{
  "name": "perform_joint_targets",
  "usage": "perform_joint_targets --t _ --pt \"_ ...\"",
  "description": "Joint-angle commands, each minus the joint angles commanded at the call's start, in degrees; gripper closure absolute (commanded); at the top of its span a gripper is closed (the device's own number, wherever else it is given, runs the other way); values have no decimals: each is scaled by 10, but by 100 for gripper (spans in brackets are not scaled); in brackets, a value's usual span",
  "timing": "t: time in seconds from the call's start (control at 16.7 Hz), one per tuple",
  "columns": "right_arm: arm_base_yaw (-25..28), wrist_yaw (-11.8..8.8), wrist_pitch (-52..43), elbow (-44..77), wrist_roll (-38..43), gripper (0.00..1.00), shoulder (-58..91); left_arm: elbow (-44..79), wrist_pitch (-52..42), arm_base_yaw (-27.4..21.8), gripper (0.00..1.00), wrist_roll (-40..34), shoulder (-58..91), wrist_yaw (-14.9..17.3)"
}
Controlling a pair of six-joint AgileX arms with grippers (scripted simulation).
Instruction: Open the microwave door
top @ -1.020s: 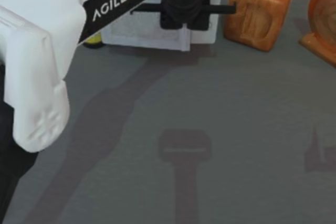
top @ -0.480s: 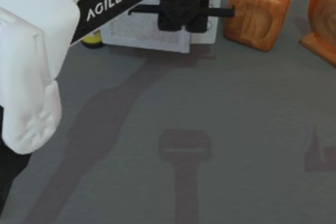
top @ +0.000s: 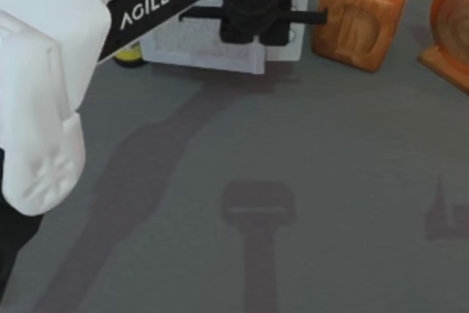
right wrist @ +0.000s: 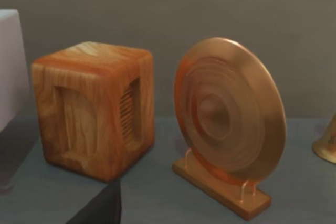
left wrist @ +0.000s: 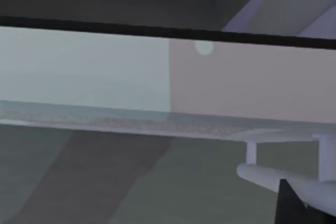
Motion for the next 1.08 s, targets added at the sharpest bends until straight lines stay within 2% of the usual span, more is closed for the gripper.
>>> perform_joint_targets --t 1.08 --pt "0 0 0 0 0 0 0 -16 10 -2 100 6 -9 7"
